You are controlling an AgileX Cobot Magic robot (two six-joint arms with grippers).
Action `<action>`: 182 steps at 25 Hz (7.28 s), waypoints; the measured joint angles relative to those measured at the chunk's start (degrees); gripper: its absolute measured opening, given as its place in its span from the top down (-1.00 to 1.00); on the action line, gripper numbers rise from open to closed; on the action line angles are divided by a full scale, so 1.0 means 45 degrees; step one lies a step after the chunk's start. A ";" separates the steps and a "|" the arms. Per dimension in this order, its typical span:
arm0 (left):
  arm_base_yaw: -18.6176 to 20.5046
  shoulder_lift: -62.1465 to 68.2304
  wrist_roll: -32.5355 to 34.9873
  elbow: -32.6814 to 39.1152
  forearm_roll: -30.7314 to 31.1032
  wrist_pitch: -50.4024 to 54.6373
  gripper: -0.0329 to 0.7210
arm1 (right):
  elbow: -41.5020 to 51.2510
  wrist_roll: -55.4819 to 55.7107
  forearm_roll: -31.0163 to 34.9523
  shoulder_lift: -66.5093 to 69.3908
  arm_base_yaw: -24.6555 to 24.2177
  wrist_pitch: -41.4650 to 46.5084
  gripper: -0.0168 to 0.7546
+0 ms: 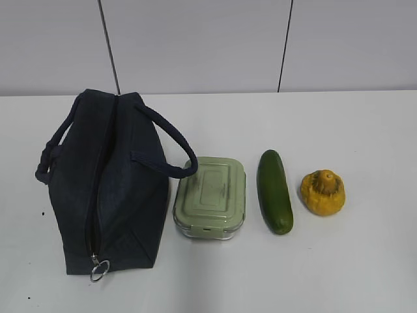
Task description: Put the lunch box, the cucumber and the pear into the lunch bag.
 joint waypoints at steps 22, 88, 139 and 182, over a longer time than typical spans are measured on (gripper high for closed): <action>0.0000 0.0000 0.0000 0.0000 0.0000 0.0000 0.29 | -0.2359 -0.0252 -0.0086 0.7444 0.0000 -0.2117 0.17; -0.0013 0.0000 0.0000 0.0000 -0.0012 0.0000 0.29 | -1.2628 -0.1796 0.1082 2.5886 0.1256 -0.0288 0.31; -0.1900 1.6398 1.3111 -0.0207 -1.4231 -0.6654 0.63 | -1.7761 -0.5108 1.1715 2.4093 0.3517 0.1165 0.37; -0.0891 1.5081 1.3151 -0.0207 -1.3901 -0.6225 0.96 | -1.8995 -0.5711 1.2208 2.7048 0.3412 -0.2355 -0.38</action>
